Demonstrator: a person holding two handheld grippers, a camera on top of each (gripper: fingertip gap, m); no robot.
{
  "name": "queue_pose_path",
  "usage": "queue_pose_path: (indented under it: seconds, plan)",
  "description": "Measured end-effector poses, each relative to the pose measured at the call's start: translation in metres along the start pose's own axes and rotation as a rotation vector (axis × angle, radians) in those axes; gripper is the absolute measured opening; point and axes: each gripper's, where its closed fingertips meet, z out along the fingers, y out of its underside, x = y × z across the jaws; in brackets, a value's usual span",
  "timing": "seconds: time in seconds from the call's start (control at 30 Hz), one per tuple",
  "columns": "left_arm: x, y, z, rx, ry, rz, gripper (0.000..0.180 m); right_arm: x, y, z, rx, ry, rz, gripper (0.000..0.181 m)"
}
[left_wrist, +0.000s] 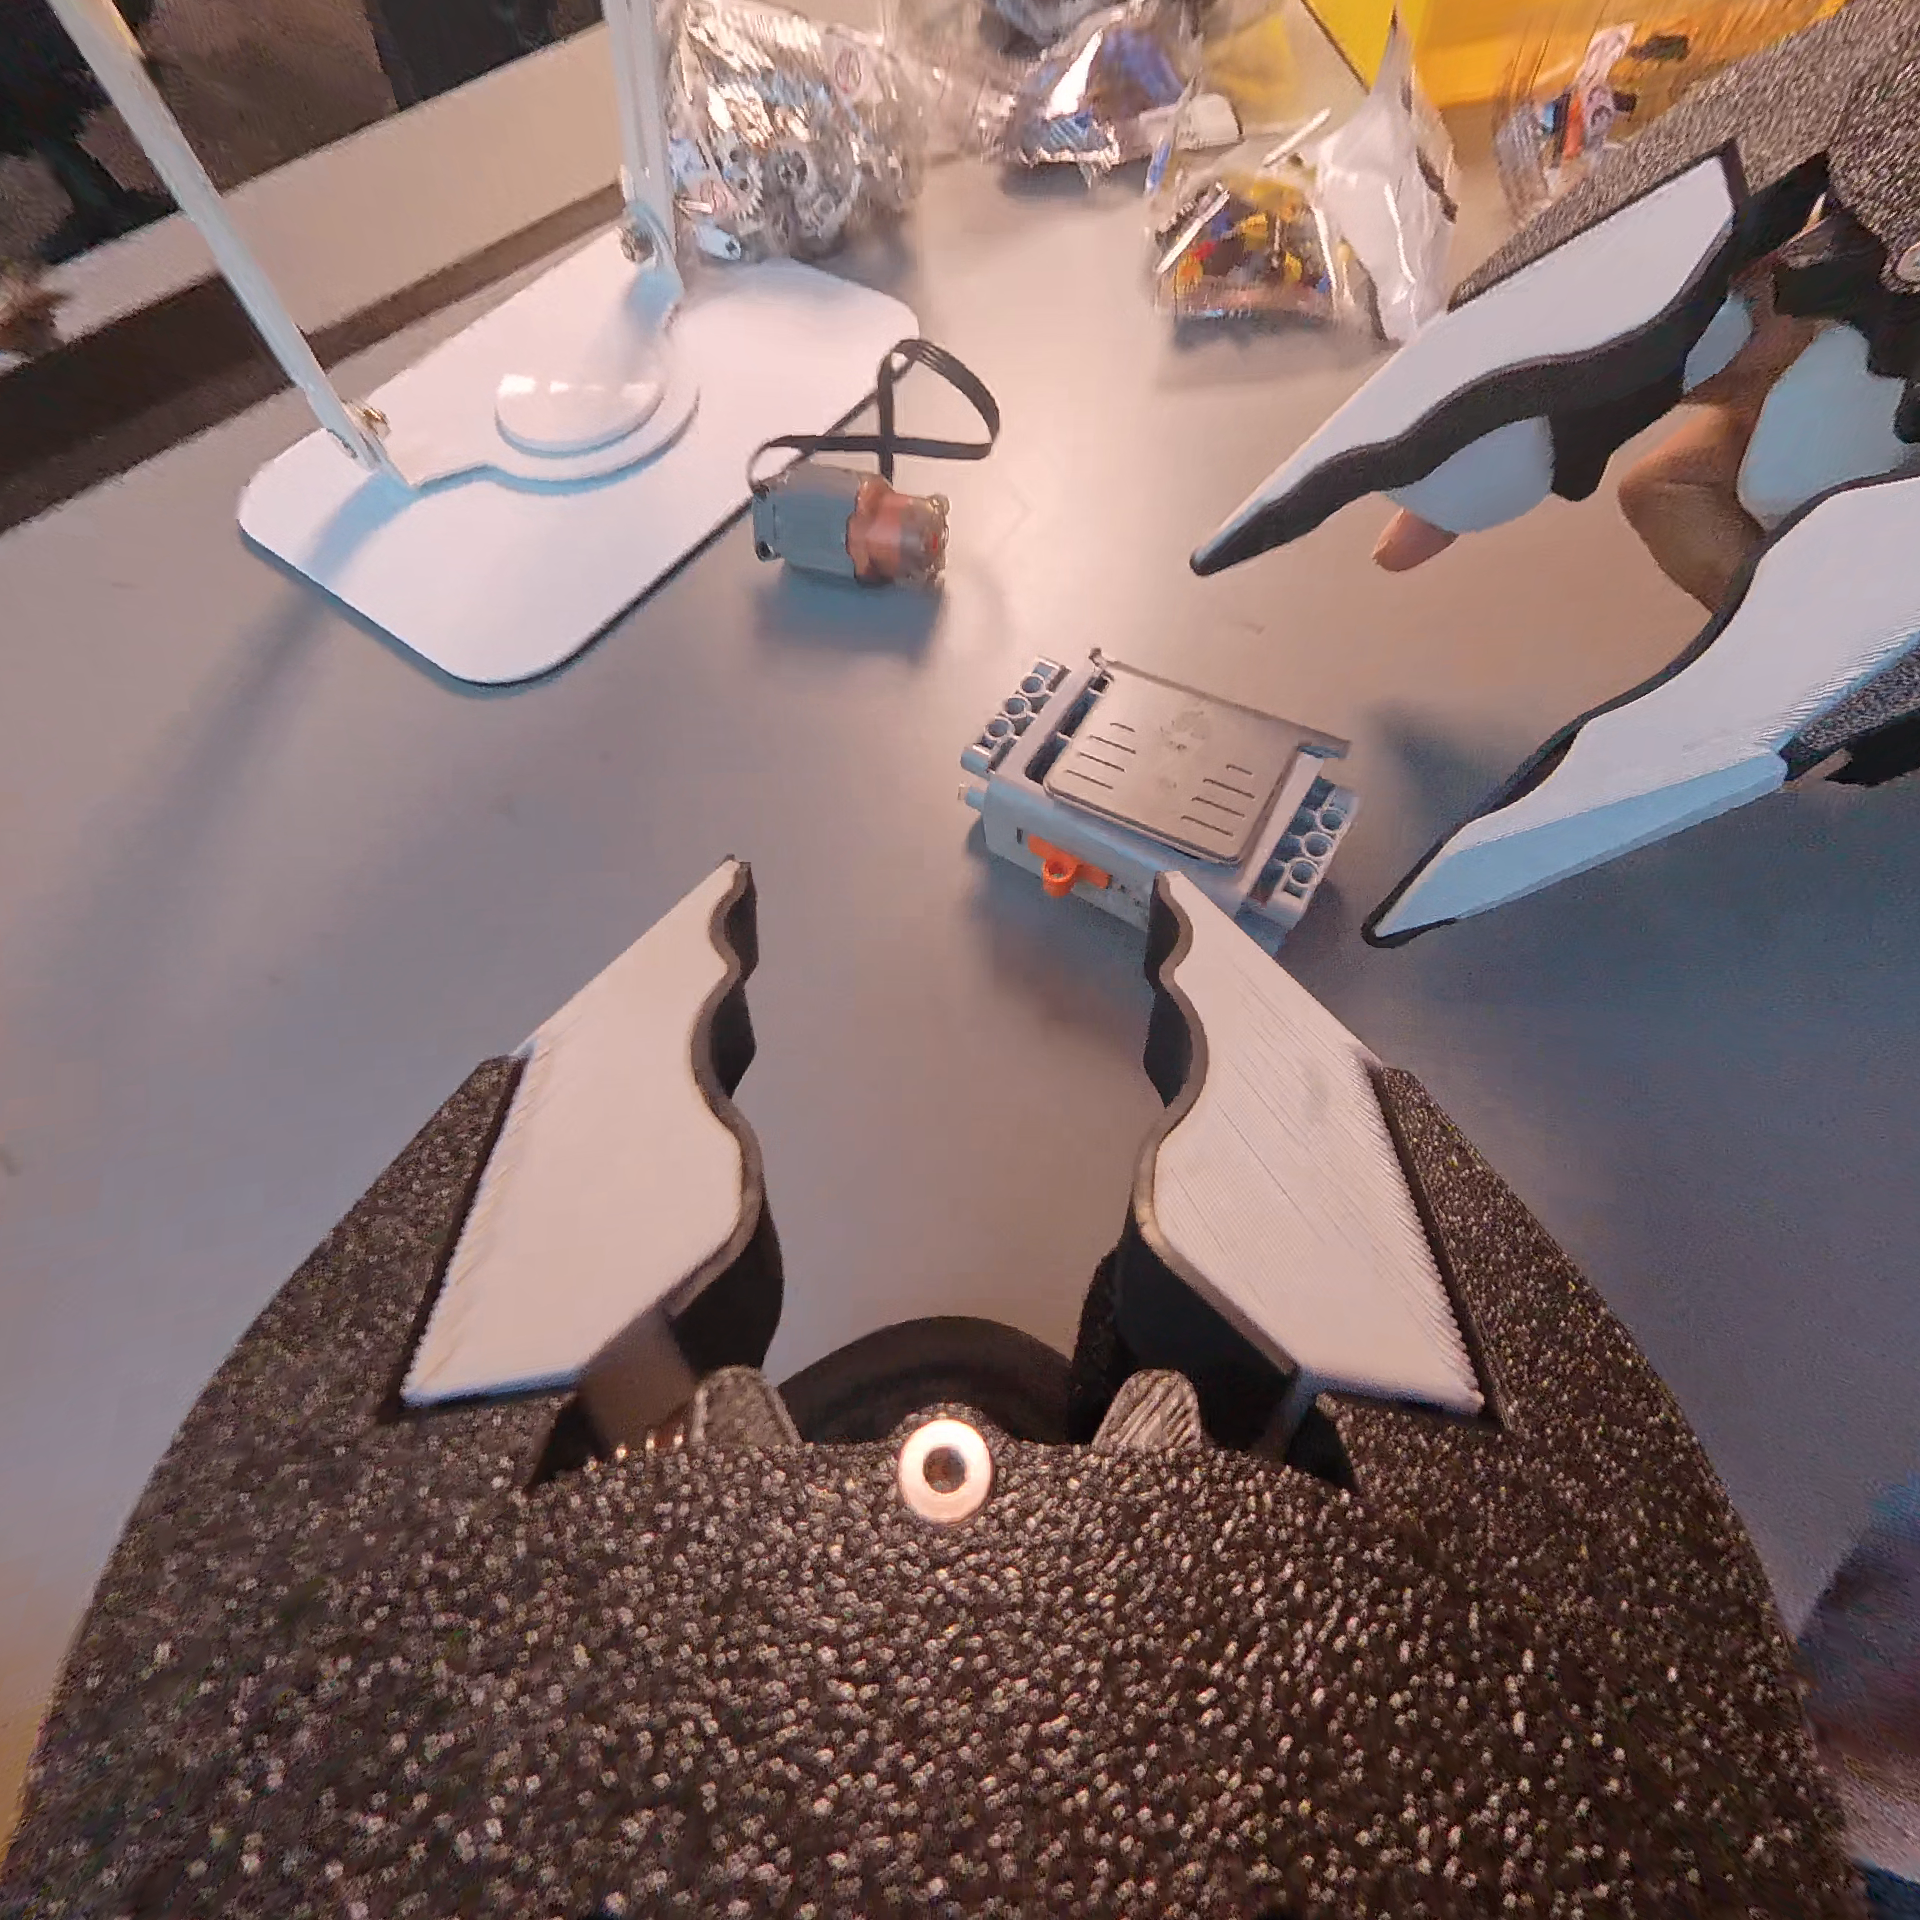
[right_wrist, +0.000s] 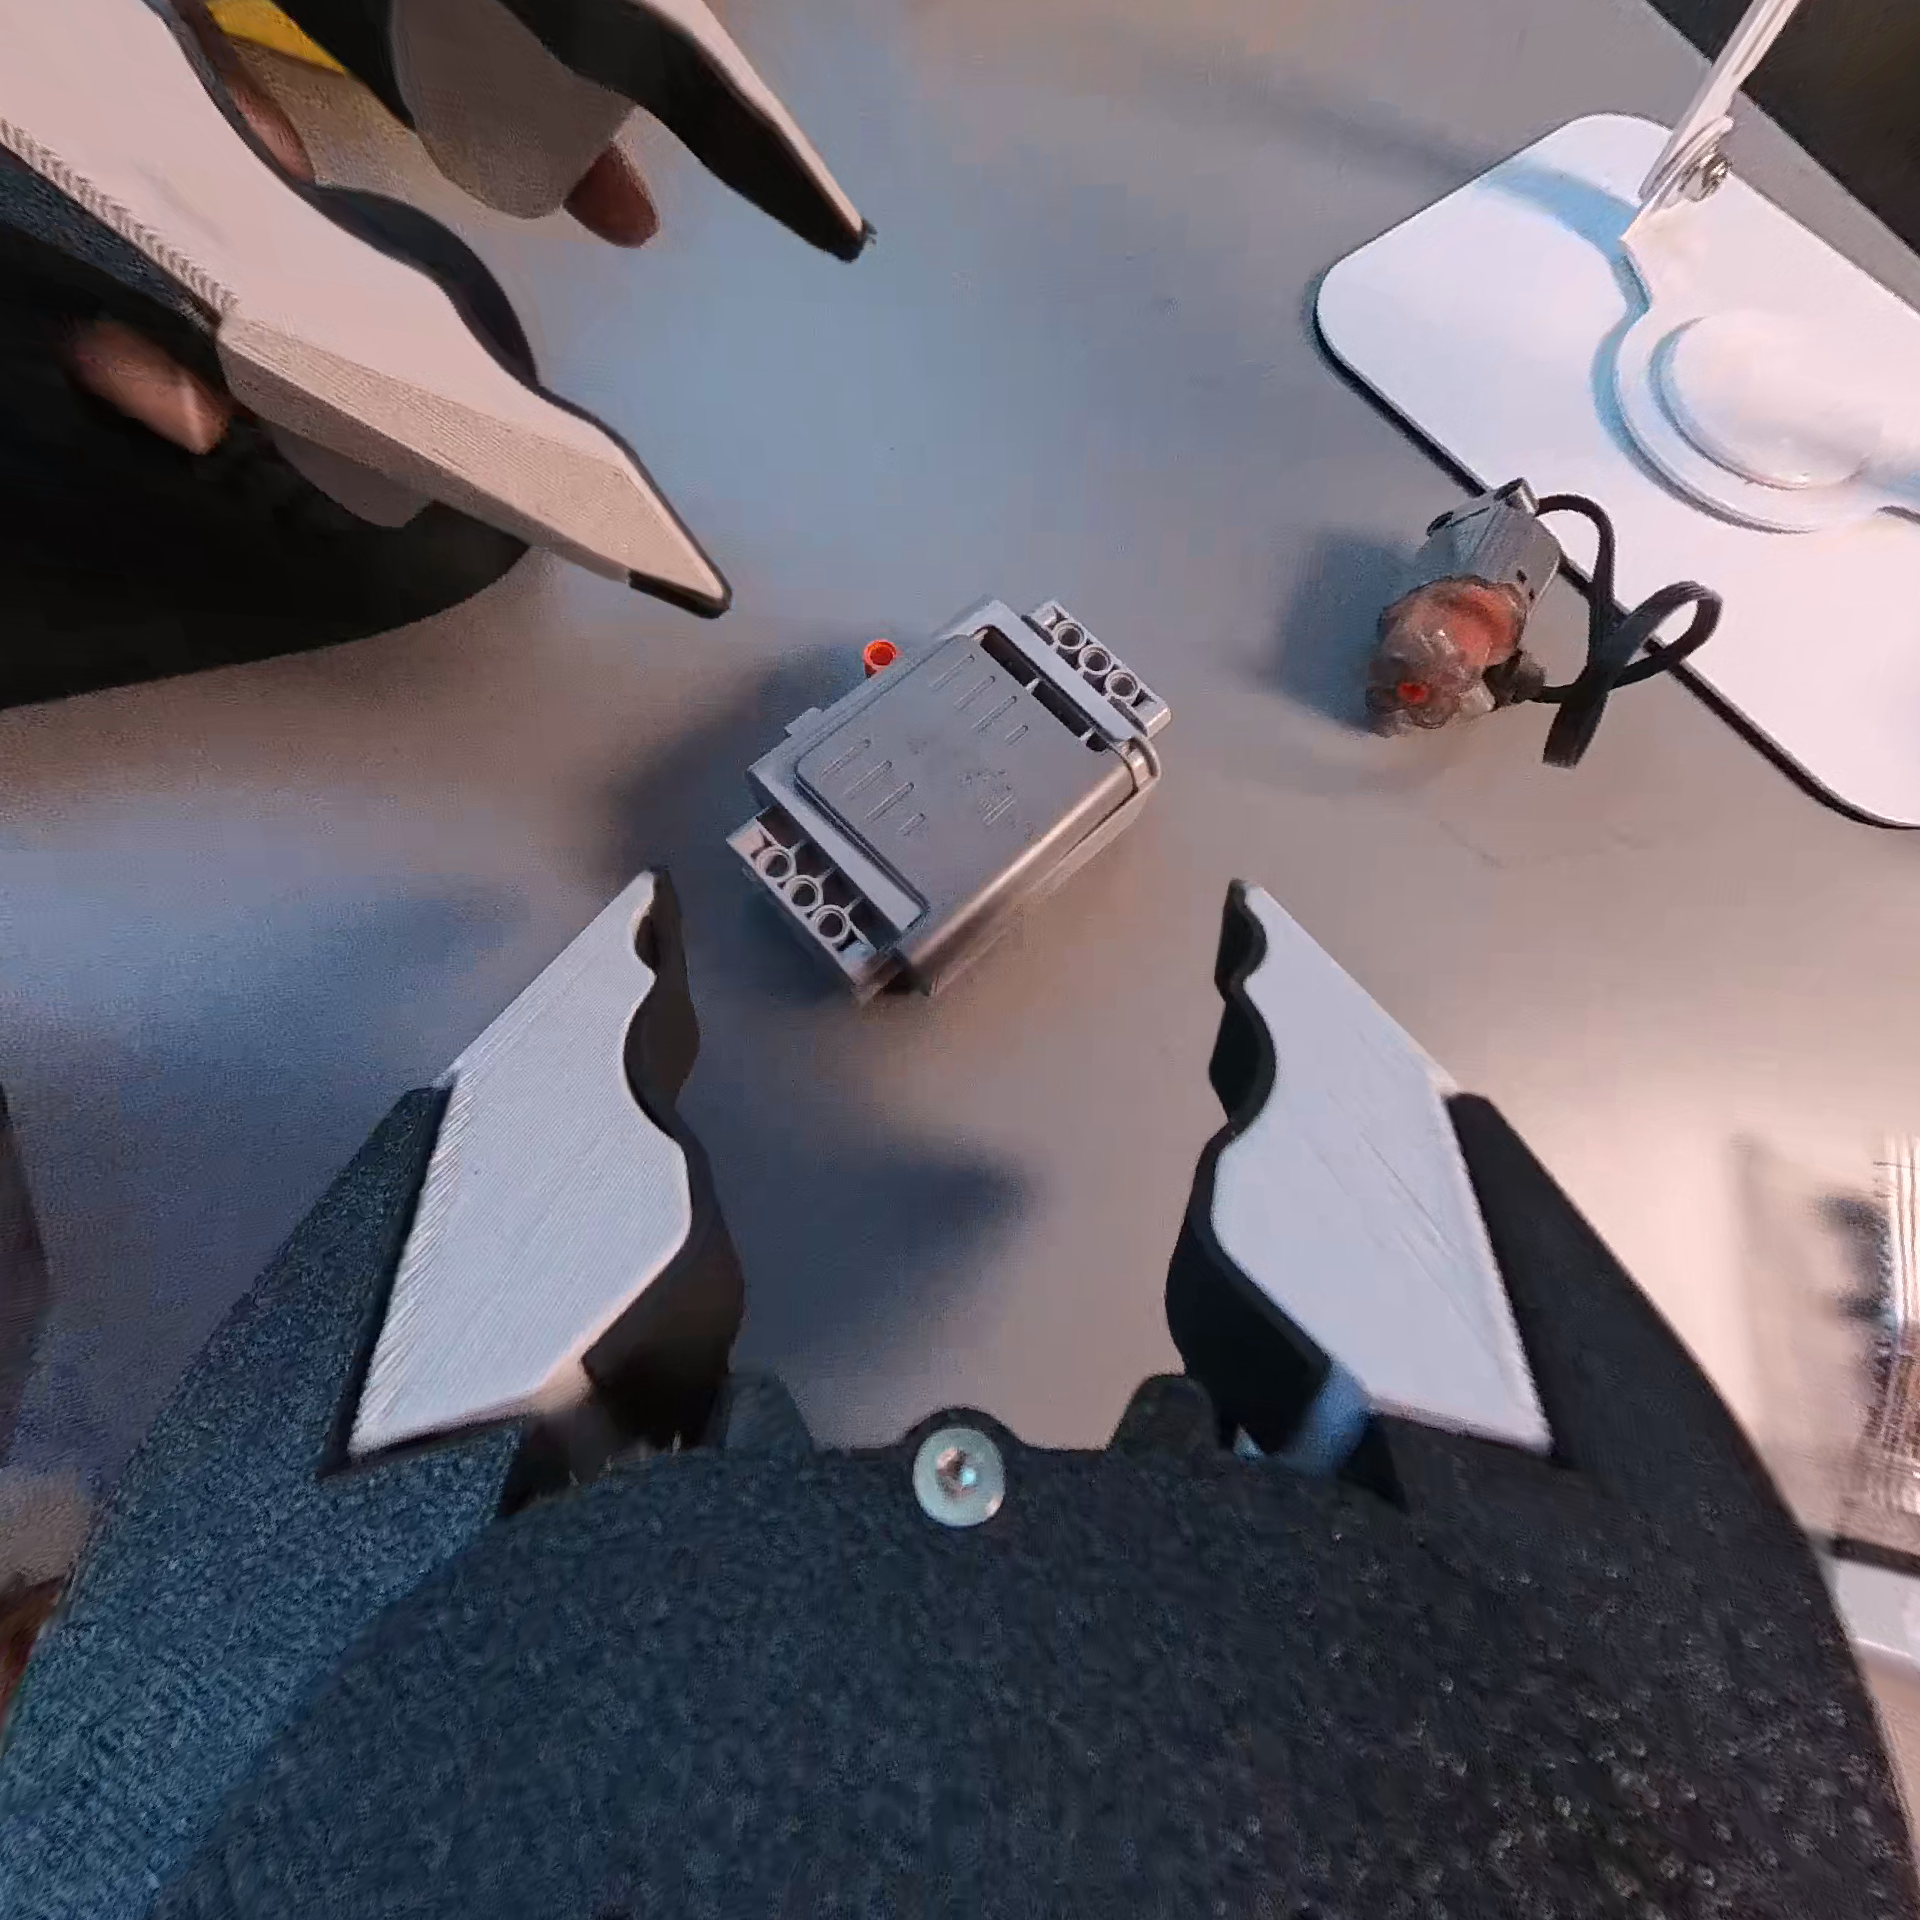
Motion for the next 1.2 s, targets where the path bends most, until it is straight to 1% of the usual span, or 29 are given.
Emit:
queue_pose_path:
  seconds: [0.07, 0.2, 0.27, 0.43, 0.53, 0.83, 1.1, 1.2]
  plan:
    - [0.013, 0.005, -0.001, -0.023, 0.064, -0.036, 0.08, -0.005, 0.004, -0.009, 0.003, 0.003, 0.028, 0.102]
    - [0.031, 0.009, -0.011, 0.007, 0.077, -0.09, 0.082, -0.01, 0.017, -0.035, 0.045, 0.06, 0.117, 0.097]
    - [0.036, 0.012, -0.011, 0.008, 0.051, -0.12, 0.084, -0.011, 0.021, -0.042, 0.052, 0.072, 0.16, 0.097]
    - [0.03, 0.007, -0.01, 0.013, -0.091, -0.171, 0.092, -0.01, 0.016, -0.041, 0.072, 0.098, 0.205, 0.095]
    - [0.032, 0.002, -0.011, 0.035, -0.106, -0.218, 0.09, -0.016, 0.011, -0.04, 0.097, 0.074, 0.216, 0.095]
    - [0.041, 0.0, -0.015, 0.069, -0.172, -0.246, 0.086, -0.019, 0.016, -0.047, 0.108, 0.058, 0.174, 0.095]
    - [0.04, 0.004, -0.016, 0.041, -0.17, -0.223, 0.085, -0.021, 0.01, -0.047, 0.14, 0.06, 0.178, 0.095]
    - [0.038, 0.003, -0.016, 0.064, -0.155, -0.229, 0.083, -0.019, 0.011, -0.047, 0.155, 0.069, 0.179, 0.093]
